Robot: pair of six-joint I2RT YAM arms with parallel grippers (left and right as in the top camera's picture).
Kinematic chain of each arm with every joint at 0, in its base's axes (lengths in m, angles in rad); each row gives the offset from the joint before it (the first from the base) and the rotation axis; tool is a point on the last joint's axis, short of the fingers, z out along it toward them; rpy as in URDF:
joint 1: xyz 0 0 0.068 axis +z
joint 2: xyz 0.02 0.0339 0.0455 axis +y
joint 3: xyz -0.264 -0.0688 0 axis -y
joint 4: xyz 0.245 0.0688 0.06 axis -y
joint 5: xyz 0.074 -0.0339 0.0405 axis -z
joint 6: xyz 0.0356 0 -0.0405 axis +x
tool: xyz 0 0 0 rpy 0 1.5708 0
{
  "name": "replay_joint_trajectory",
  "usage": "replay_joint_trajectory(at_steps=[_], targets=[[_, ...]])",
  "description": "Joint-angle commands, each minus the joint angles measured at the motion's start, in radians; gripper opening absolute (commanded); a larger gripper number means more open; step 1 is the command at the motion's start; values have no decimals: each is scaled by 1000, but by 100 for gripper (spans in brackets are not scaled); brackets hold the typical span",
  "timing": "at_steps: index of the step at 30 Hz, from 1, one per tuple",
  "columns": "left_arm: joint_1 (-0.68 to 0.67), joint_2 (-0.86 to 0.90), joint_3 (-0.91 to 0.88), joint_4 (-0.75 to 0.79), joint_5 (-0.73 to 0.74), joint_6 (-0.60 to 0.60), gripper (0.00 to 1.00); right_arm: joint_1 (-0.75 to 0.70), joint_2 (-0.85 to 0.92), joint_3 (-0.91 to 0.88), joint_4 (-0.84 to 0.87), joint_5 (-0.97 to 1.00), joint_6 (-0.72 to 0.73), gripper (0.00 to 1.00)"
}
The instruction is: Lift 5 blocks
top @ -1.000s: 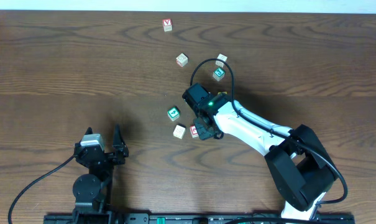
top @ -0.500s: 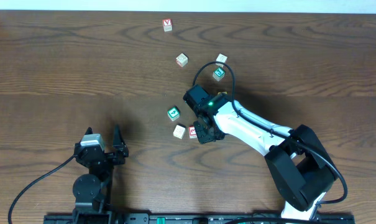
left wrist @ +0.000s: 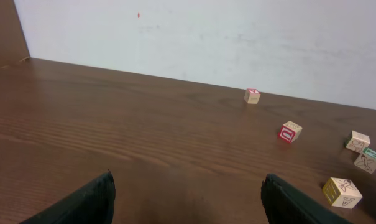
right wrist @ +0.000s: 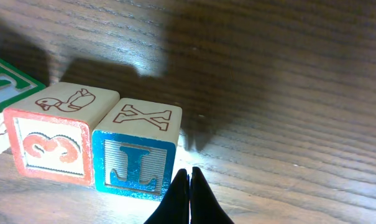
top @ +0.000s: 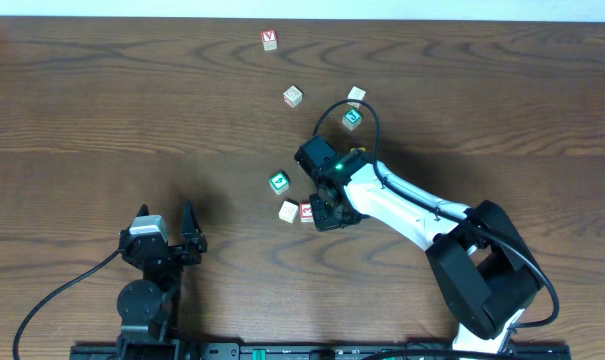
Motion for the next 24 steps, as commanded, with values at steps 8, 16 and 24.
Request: replay_joint_trajectory(at_steps=[8,16,24], targets=[[-2,-6,-19,-37,-24,6,76,10,3,12,23,-105,92,1],[-2,-6,-19,-37,-24,6,76,24,3,12,32,-104,138,1],[-2,-6,-19,-37,-24,6,76,24,3,12,-25,35,138,1]])
